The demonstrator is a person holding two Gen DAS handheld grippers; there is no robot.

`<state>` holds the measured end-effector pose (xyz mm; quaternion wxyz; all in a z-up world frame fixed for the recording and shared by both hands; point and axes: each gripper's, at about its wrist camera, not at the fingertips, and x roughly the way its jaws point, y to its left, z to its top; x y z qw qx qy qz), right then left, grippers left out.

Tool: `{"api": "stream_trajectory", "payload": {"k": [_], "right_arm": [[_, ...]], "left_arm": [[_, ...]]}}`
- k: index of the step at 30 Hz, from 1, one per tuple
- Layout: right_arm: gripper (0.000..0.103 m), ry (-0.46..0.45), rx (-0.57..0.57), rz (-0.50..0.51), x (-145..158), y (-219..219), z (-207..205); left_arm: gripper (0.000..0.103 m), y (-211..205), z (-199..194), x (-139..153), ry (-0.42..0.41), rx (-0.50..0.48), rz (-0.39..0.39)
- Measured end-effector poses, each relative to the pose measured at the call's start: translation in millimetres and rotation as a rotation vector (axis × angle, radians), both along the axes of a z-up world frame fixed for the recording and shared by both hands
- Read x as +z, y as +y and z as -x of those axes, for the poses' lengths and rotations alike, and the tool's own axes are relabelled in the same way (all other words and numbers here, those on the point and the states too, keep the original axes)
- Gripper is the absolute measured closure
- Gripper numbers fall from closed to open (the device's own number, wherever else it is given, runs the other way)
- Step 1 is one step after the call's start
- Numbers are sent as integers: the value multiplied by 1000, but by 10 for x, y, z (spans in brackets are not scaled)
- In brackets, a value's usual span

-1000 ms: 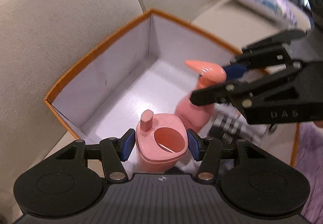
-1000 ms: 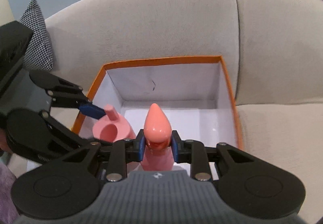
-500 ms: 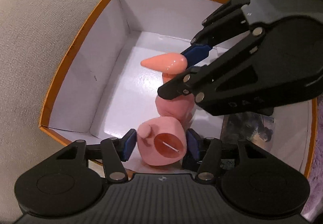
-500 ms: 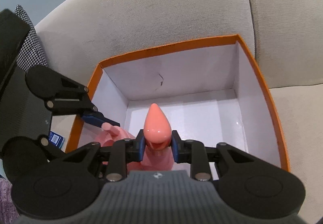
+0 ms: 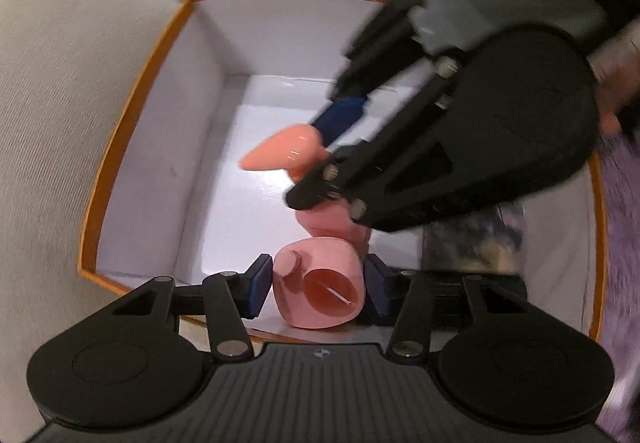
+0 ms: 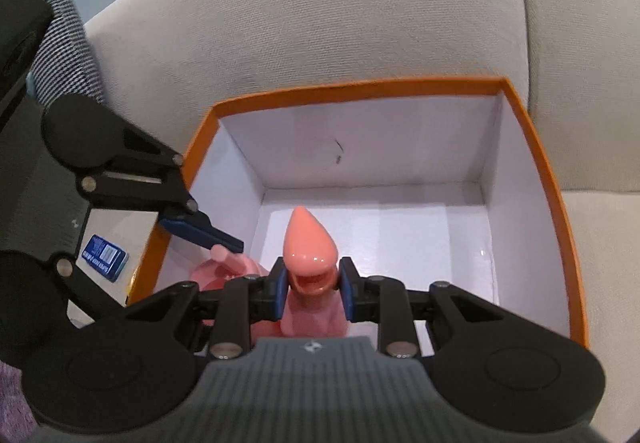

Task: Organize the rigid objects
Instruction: 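Lower the pink cup into the shoebox with the left tool while the right tool lowers the pink bottle, then open both tools and withdraw them from the shoebox to the pile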

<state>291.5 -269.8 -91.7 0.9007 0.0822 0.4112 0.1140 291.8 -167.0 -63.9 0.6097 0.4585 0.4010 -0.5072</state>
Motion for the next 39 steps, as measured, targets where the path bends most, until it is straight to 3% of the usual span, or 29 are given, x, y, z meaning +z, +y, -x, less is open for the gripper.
{"api": "stream_trajectory", "payload": {"k": [5,12,19,25,30,33,39], "right_arm": [[76,-4,33,44,-22,63,-13],[72,16,42,30,-50,41,1],[62,25,51,-14,-3,9,115],[55,64,54,23,-100,67,138],[56,45,85,85,-129,172,107],[63,63,106,71,-101,152,100],[64,65,105,99,-61,170,131]], "left_arm": [[43,-46,12,-8,-17,-25,-17],[35,139,-49,122,14,87,89],[33,662,10,465,110,347,389],[33,1222,95,476,174,613,551],[33,1586,134,371,204,803,633],[33,1764,263,342,215,889,672],[35,2066,569,175,199,1041,703]]}}
